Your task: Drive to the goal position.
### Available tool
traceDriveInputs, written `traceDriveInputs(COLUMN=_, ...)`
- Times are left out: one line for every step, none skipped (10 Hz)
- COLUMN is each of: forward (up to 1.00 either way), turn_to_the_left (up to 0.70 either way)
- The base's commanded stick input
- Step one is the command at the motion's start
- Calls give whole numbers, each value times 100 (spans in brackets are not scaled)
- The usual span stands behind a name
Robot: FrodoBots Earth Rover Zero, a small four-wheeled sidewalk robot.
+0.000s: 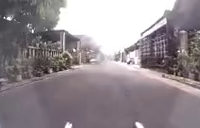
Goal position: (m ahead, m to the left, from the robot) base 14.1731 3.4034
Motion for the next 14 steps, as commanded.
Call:
traceDriveInputs(forward=70, turn_to_the_left=0)
traceDriveInputs(forward=70, turn_to_the_left=0)
traceDriveInputs(forward=70, turn_to_the_left=0)
traceDriveInputs(forward=70, turn_to_the_left=0)
traceDriveInputs(forward=70, turn_to_the_left=0)
traceDriveInputs(forward=70, turn_to_the_left=0)
traceDriveInputs(forward=70, turn_to_the_left=0)
traceDriveInputs(forward=70, turn_to_the_left=0)
traceDriveInputs(forward=70, turn_to_the_left=0)
traceDriveInputs(forward=70, turn_to_the_left=0)
traceDriveInputs(forward=70, turn_to_the_left=0)
traceDriveInputs(forward=70, turn_to_the_left=0)
traceDriveInputs(forward=70, turn_to_the_left=0)
traceDriveInputs(forward=70, turn_to_the_left=0)
